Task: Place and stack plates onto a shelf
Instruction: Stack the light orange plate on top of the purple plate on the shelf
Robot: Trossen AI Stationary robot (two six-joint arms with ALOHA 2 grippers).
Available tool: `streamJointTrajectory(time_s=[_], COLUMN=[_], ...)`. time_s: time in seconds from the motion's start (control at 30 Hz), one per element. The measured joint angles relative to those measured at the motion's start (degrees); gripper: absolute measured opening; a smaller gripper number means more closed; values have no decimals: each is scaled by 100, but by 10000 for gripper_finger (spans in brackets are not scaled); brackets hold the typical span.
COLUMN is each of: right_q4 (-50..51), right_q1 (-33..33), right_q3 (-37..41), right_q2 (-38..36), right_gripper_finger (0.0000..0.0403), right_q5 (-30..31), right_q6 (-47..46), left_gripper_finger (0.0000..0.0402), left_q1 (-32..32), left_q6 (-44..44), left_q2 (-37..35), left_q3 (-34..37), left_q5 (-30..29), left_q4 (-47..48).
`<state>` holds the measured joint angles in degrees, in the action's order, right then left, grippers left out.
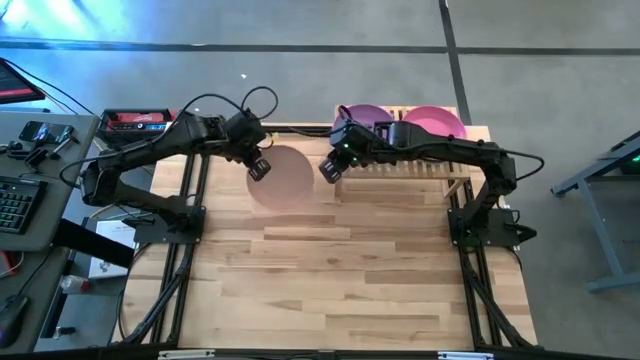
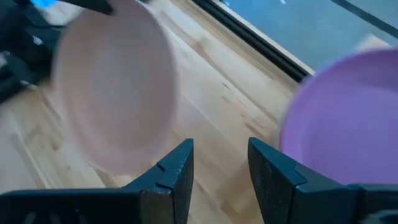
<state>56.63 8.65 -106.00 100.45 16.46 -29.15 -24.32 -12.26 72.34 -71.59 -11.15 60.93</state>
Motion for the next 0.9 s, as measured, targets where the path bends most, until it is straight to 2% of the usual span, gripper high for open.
streamJointTrajectory(time_s=[0.3, 0.73, 0.9], right_q4=[-583, -569, -579], right_q1=[184, 490, 529], right_q3=[0, 0, 0], right_q2=[19, 19, 19], right_gripper_finger=[129, 129, 129], right_q5=[-43, -59, -54], right_q6=[231, 488, 1153], left_gripper_finger=[1, 1, 1], left_q1=[-270, -557, -579], left_q6=[56, 136, 39], left_q2=[0, 0, 0], left_q3=[0, 0, 0], left_q5=[5, 12, 50], left_q4=[-126, -132, -352])
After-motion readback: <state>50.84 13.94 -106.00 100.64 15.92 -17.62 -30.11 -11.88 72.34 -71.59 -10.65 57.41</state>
